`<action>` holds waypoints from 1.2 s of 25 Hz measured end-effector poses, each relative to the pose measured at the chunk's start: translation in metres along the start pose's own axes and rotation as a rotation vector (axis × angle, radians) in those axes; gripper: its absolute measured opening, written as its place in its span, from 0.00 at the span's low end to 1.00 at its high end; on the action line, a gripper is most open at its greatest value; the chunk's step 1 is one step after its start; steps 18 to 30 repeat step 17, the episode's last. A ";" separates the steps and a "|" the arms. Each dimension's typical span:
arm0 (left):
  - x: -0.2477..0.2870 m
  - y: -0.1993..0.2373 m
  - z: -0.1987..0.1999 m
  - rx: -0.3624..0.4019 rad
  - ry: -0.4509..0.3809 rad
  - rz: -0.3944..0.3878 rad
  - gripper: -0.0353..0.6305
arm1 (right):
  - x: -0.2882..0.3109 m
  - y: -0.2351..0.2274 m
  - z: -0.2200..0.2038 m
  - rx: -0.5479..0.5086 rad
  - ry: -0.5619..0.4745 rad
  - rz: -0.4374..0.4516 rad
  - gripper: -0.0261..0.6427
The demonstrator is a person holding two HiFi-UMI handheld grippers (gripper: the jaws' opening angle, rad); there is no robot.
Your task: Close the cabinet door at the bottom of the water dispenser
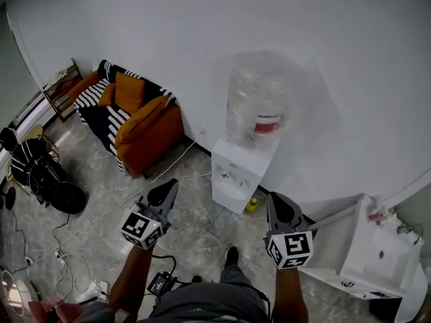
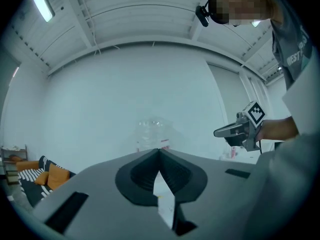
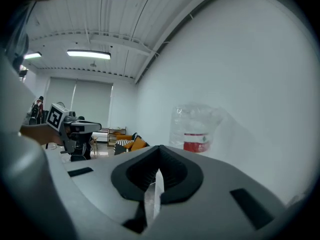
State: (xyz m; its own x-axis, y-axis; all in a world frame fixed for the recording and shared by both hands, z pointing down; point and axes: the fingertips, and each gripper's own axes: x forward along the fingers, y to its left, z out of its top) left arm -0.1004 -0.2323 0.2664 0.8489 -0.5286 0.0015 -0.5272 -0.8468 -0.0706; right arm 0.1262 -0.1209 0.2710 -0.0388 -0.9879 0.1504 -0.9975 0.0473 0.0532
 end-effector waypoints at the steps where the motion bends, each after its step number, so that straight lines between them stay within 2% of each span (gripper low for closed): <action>1: -0.006 0.000 0.006 0.004 -0.009 0.004 0.08 | -0.003 0.005 0.006 -0.004 -0.009 0.005 0.08; 9: -0.049 0.004 0.026 0.018 -0.055 0.033 0.08 | -0.023 0.026 0.026 -0.036 -0.039 -0.006 0.08; 17: -0.079 0.010 0.026 0.031 -0.059 0.034 0.08 | -0.038 0.045 0.030 -0.049 -0.040 -0.030 0.08; 30: -0.079 0.010 0.026 0.031 -0.059 0.034 0.08 | -0.038 0.045 0.030 -0.049 -0.040 -0.030 0.08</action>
